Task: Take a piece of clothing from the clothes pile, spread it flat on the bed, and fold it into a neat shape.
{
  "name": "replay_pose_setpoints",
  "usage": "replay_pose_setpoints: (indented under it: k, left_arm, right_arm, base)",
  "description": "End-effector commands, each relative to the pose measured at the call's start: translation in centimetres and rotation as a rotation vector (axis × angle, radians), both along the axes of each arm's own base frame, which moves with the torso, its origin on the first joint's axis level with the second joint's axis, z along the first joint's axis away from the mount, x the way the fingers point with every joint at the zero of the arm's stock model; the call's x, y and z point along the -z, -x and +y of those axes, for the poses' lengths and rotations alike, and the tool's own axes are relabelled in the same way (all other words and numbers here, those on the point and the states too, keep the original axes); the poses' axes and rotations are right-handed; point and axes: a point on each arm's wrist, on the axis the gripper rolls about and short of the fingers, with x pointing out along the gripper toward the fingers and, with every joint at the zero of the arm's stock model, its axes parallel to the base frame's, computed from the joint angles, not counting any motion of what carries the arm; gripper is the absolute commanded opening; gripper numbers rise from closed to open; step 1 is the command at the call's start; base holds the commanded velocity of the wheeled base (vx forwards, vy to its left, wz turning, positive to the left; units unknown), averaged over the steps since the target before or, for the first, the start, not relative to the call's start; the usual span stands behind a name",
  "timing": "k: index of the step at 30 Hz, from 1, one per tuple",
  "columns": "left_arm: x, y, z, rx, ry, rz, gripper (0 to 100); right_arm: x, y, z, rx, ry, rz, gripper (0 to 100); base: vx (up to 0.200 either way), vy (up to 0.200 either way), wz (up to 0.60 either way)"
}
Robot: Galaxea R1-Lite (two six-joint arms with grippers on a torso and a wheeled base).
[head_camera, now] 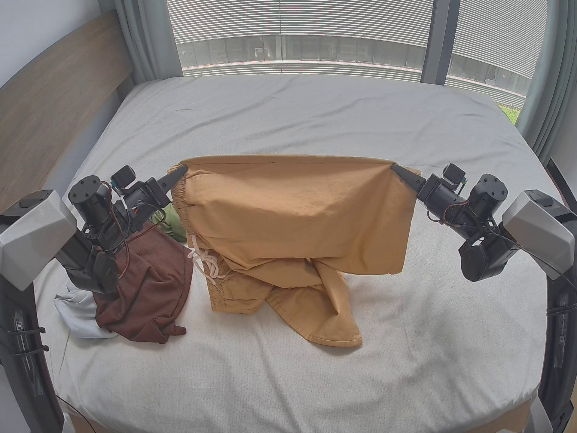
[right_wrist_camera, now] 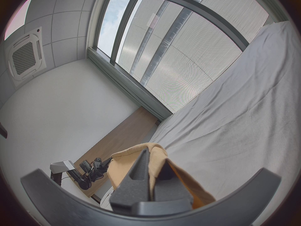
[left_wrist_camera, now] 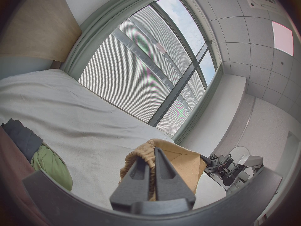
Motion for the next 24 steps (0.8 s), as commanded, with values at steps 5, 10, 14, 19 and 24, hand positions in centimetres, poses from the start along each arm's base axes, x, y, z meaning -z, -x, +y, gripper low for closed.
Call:
replay_pose_setpoints:
  k: [5,10,14,19,24]
  left_arm:
    - [2.2,-1.9,-0.6,0.002,0.004,0.023,0]
    - [3.1,-3.2,-0.8,-0.003,0.014,0.017,0]
    - [3.1,-3.5,-0.9,-0.006,0.033,0.019,0]
    - [3.2,-3.8,-1.0,-0.005,0.037,0.023,0]
    - [3.4,-4.1,-1.0,-0.005,0.037,0.028,0]
  right_arm:
    - [2.1,-1.7,-0.5,0.015,0.003,0.024,0]
    - [2.5,-2.9,-0.8,0.023,0.0,0.003,0]
    - [2.9,-3.4,-0.7,0.023,0.002,0.016,0]
    - [3.5,-3.9,-0.7,0.023,0.003,0.014,0]
    - [3.4,-3.9,-0.7,0.023,0.003,0.015,0]
  base:
    - [0.0,0.0,0.0]
    - [0.0,0.0,0.0]
    - [0.0,0.0,0.0]
    - [0.0,0.0,0.0]
    - [0.0,0.0,0.0]
